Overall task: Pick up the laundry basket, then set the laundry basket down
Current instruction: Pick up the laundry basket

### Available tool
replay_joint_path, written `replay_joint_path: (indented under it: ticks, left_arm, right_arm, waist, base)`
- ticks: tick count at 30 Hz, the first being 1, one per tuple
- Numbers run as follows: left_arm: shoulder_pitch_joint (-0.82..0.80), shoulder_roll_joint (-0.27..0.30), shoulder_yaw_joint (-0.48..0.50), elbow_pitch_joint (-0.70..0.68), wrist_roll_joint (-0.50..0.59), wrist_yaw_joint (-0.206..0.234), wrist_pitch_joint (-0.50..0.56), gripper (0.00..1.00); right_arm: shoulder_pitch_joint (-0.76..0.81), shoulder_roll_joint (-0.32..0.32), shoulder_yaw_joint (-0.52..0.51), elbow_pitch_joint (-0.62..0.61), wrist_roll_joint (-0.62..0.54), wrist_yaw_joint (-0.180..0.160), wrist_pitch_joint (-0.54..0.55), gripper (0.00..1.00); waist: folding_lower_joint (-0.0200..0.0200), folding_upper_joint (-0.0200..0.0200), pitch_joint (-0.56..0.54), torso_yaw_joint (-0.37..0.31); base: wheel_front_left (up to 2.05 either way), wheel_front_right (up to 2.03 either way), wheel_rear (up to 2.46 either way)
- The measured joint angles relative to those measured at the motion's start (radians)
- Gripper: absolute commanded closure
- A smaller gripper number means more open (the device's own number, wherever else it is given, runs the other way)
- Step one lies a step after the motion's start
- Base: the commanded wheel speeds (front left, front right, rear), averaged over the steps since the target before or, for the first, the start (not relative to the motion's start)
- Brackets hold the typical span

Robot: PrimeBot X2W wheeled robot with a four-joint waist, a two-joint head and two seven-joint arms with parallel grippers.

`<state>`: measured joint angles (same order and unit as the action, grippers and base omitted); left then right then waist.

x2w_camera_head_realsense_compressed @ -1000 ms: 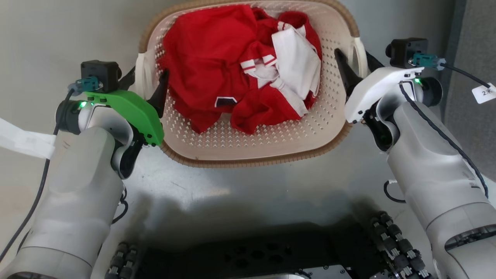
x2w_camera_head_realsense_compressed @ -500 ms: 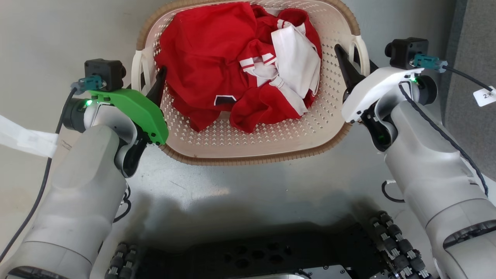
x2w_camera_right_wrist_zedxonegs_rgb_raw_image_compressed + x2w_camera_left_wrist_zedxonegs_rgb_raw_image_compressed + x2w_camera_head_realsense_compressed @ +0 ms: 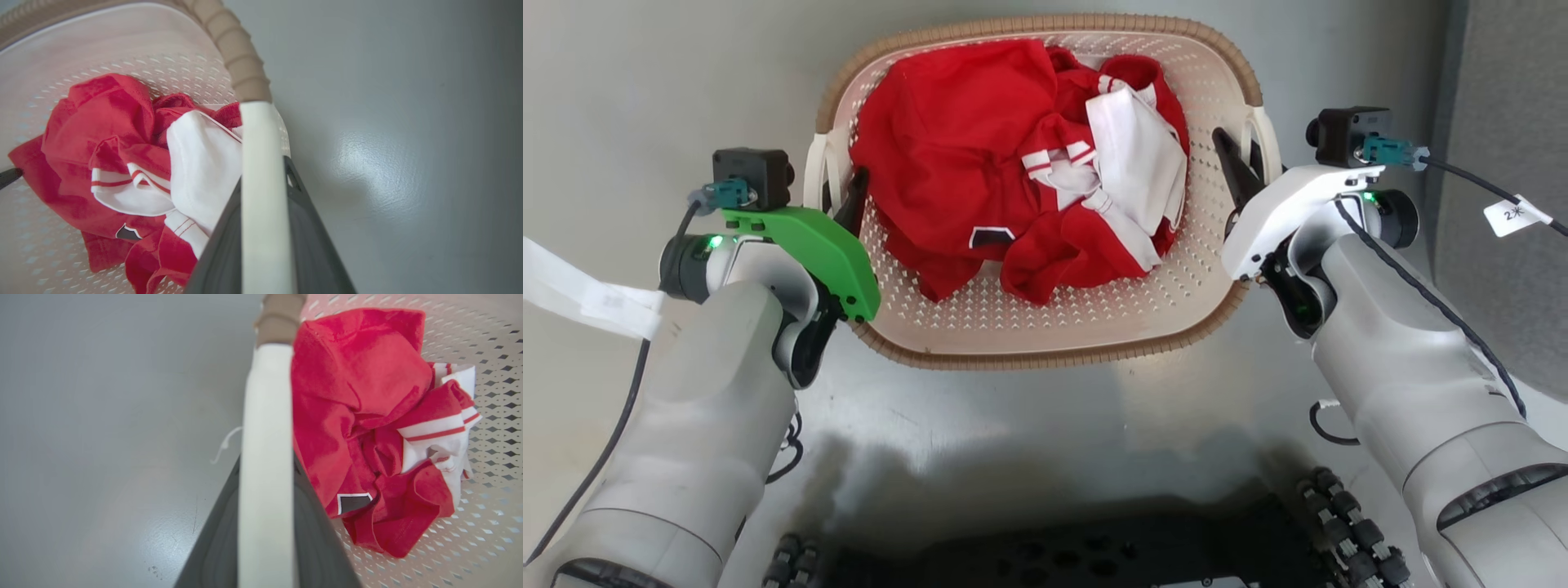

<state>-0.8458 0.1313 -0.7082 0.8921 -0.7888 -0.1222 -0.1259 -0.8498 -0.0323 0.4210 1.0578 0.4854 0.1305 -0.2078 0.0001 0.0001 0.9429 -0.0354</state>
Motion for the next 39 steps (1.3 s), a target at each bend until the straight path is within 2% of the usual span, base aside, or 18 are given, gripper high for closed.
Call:
replay_joint_path:
  ticks: [14,21,39]
  left_arm:
    - [0.027,-0.007,-0.061,0.047,-0.064,0.0,0.01,1.0]
    - [0.078,-0.013,-0.081,0.072,-0.125,0.0,0.039,1.0]
    - [0.157,-0.022,-0.144,0.109,-0.202,0.0,0.141,1.0]
  right_arm:
    - [0.027,0.0,0.066,0.042,0.064,0.0,0.007,1.0]
    - [0.054,0.0,0.121,0.058,0.098,0.0,0.066,1.0]
    - [0.131,0.0,0.202,0.075,0.206,-0.007,0.202,1.0]
  waist:
    - [0.0,0.0,-0.155,-0.01]
    - [0.0,0.0,-0.262,-0.015]
    - [-0.0002,0.0,-0.507,-0.026]
  base:
    - [0.0,0.0,0.0]
    - [0.0,0.0,0.0]
    - [0.0,0.0,0.0]
